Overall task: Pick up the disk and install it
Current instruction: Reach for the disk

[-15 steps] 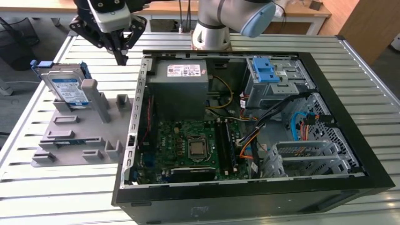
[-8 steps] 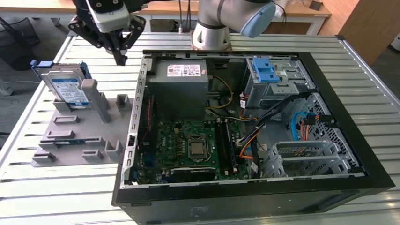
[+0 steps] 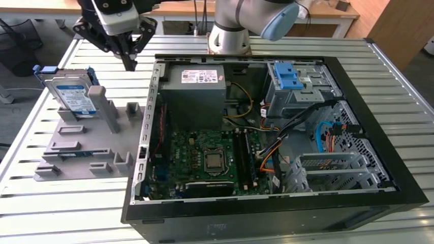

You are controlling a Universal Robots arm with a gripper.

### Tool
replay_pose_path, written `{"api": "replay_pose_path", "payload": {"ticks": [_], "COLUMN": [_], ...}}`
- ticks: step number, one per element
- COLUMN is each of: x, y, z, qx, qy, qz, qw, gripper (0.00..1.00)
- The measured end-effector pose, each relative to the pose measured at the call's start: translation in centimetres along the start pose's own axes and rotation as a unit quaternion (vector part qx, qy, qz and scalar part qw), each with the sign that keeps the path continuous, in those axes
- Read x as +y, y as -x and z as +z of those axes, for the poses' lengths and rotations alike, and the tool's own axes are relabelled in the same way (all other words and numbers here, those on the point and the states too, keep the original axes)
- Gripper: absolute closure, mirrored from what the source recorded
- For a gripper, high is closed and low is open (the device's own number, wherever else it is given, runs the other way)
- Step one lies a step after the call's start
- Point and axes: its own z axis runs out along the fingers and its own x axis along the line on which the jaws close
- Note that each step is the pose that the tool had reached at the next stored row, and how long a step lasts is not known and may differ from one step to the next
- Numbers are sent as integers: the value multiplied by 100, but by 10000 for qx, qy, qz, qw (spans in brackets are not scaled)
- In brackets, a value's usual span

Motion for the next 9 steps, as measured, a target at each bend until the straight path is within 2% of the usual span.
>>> {"api": "replay_pose_path", "payload": {"ticks": [9], "x": [0], "y": [-27], "z": [2], "qx": [0], "qy": [0], "qz": [0], "qw": [10000], "gripper": [89]}}
